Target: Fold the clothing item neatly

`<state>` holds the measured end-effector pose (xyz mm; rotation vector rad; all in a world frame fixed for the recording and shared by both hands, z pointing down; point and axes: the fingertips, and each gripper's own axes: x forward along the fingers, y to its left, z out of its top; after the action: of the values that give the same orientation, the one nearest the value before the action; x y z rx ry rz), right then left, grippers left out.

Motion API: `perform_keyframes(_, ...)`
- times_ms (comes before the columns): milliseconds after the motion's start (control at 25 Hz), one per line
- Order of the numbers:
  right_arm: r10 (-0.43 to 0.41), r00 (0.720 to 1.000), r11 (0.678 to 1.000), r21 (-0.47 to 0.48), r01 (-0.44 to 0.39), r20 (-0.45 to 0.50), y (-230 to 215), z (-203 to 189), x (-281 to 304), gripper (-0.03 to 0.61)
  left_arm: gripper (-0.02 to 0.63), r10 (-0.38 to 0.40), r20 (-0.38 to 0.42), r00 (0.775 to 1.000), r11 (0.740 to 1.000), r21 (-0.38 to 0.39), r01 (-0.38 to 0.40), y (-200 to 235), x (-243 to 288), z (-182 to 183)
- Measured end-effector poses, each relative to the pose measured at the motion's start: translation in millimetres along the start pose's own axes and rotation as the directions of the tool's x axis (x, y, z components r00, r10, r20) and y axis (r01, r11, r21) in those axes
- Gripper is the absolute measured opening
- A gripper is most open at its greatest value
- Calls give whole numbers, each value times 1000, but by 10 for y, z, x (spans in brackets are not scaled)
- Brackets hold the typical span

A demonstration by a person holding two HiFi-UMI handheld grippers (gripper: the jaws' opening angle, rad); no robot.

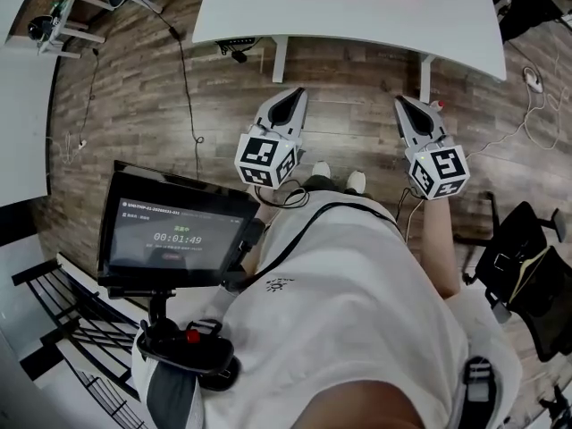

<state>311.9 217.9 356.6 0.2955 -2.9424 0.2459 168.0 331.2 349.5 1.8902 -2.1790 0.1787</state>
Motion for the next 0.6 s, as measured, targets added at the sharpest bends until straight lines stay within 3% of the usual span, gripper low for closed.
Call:
perform_keyframes(280,-63,998,998,4,63,-6,473,81,-121,3,3,-53,23,998,999,9,53,112,-437,-4)
perform_keyframes(600,-142,990,990,25,142,20,415,63,-332,3,3,-133,37,990,989,62,131,-185,-360,43)
